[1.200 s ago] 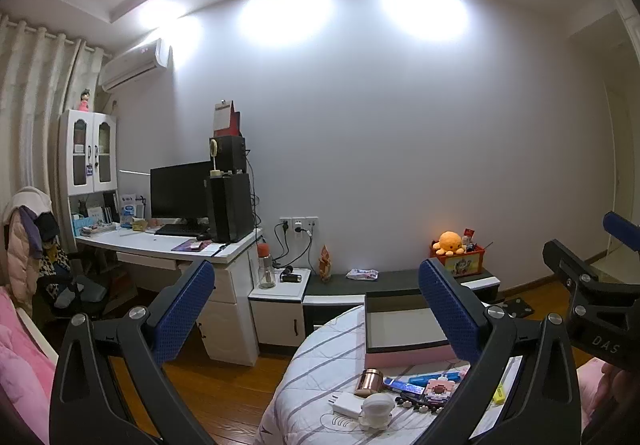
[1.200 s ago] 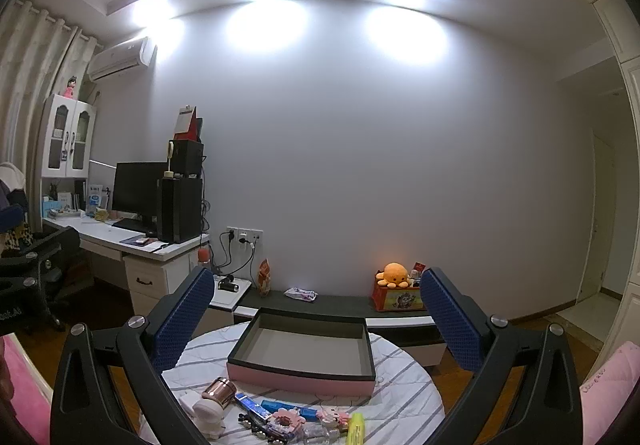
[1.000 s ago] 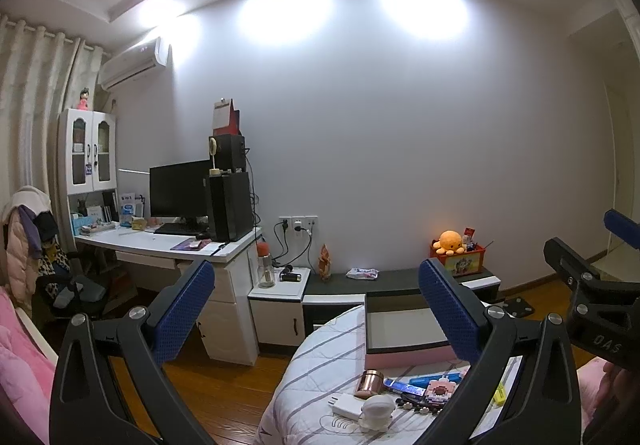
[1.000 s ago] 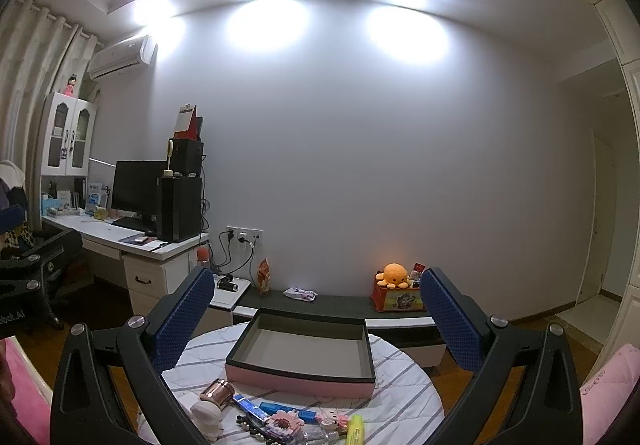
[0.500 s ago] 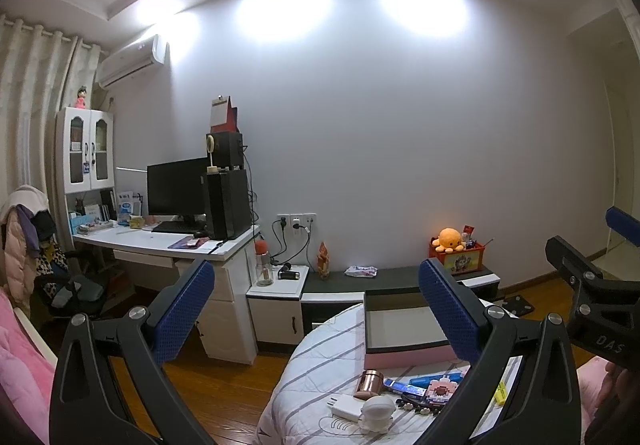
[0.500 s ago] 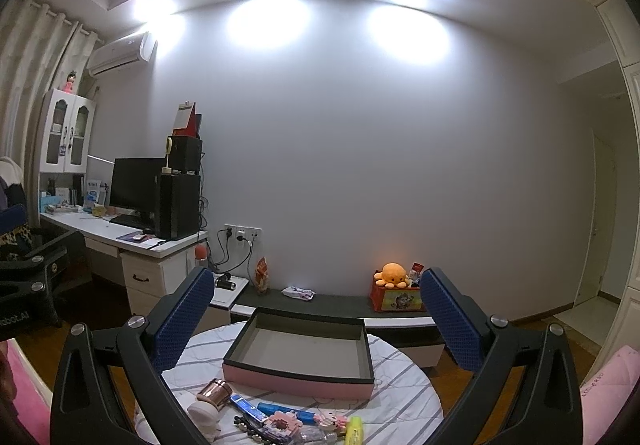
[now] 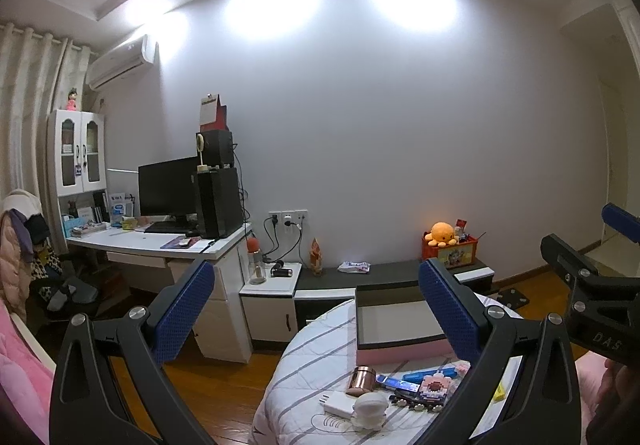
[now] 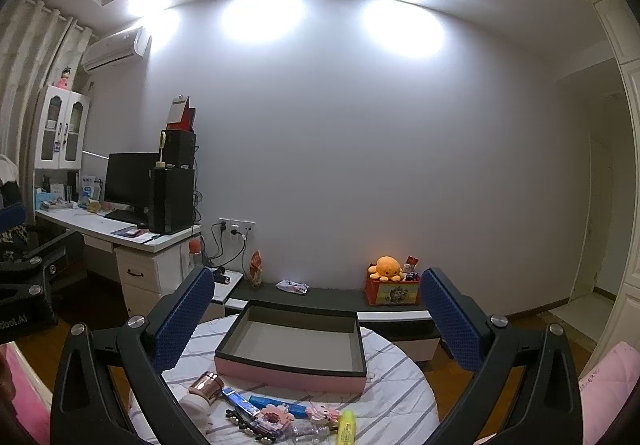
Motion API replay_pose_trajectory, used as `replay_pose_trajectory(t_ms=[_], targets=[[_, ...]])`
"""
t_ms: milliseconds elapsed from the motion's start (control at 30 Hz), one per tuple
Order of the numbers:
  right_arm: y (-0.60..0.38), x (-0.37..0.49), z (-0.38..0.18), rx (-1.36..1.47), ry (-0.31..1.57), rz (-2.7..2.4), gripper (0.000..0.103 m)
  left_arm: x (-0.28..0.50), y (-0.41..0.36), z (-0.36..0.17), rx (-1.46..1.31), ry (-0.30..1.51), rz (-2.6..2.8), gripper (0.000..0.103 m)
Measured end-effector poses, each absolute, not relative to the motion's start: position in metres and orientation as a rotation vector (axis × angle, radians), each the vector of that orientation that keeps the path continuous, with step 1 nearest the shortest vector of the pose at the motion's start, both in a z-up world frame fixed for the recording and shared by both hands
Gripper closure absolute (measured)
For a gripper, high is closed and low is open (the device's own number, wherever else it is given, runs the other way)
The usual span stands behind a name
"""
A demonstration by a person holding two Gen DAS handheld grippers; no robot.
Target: Organize rigid objects
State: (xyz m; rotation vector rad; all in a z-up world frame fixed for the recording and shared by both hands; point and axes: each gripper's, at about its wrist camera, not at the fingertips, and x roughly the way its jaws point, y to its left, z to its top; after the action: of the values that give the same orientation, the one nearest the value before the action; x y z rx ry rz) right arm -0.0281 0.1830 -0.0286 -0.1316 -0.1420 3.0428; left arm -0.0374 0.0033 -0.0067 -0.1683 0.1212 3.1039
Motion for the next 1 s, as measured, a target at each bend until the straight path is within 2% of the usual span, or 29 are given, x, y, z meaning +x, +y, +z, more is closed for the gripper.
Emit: replay_pose_trajectory(t_ms=[433,1000], targets=[[0.19,-0.04,-0.043,-0.204,-0.108,3.04,0.0,-0.053,0.008,-0.025,-0.247,0.115,3.059,0.0],[0.212,-0.081,-0.128,-0.528,-0.101,3.074,0.0,-0.108,0.001,-0.116,-0.667,0.113,2.987,0.0]])
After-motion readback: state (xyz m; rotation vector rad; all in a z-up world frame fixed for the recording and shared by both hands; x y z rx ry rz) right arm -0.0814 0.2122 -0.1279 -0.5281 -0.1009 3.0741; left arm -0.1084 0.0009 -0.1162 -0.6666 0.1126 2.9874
